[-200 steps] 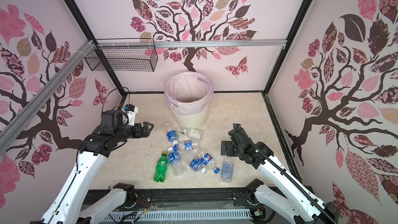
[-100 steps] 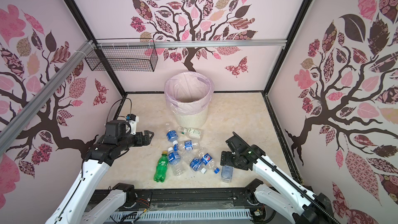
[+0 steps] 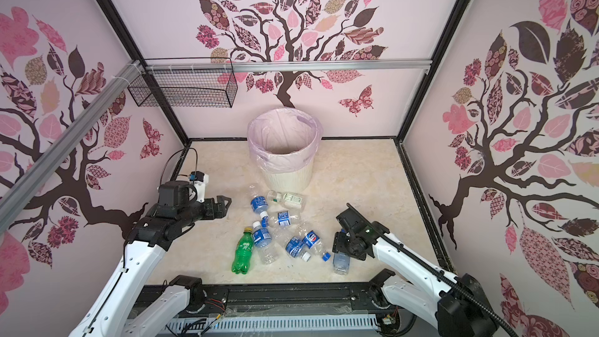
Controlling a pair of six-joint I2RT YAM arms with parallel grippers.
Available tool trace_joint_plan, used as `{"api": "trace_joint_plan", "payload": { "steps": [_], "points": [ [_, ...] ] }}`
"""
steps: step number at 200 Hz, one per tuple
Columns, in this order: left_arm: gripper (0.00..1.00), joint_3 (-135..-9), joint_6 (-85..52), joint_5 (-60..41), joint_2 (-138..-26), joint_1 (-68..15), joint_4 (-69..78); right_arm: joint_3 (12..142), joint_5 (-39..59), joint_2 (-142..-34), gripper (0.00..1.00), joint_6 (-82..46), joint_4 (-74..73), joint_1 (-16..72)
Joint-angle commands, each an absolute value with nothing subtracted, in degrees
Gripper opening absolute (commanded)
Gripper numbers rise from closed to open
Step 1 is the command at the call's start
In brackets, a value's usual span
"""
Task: Throw the plastic bottles in the bin
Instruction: 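Grasp the upright blue-capped water bottle with the right gripper, then lift the water bottle with the right gripper and drop it into the bin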
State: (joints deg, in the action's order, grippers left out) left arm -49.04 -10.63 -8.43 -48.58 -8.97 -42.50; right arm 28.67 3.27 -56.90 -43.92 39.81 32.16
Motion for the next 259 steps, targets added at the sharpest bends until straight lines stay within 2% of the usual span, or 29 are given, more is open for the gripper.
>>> {"api": "trace_joint_plan", "payload": {
  "steps": [1,12,32,80,114,162,201,225,259],
  "points": [
    [0.93,-48.6,-10.3,-7.9,-48.1,-8.8,-42.4,28.1,2.4,-57.7,0.68,-45.0,38.0,32.2],
    [0.93,-48.7,-10.4,-7.9,-48.1,-8.9,-42.6,28.0,2.1,-57.9,0.64,-45.0,37.5,32.2],
    [0.93,-48.8,-10.3,-7.8,-47.6,-8.8,-43.1,28.9,0.7,-57.1,0.52,-45.1,37.7,32.2],
    [0.93,-48.5,-10.0,-6.6,-46.2,-8.9,-44.9,36.1,-5.5,-51.1,0.49,-43.2,43.0,32.2],
    [0.93,-47.5,-10.6,-6.6,-44.8,-8.9,-44.5,45.1,-5.5,-46.6,0.5,-38.2,43.2,32.2],
    [0.93,-47.1,-10.6,-6.7,-43.5,-8.9,-44.1,63.9,-3.0,-46.6,0.48,-31.2,43.2,32.2],
    [0.93,-47.9,-9.9,-6.7,-42.8,-8.9,-44.9,71.9,2.4,-47.1,0.49,-23.7,33.4,32.2],
    [0.93,-48.2,-9.7,-6.3,-42.3,-8.9,-45.3,74.7,2.4,-51.0,0.51,-20.7,24.3,32.2],
    [0.93,-49.4,-9.2,-4.6,-42.1,-8.8,-46.7,87.7,5.6,-69.0,0.47,-18.5,14.8,32.2]
  ]
}}
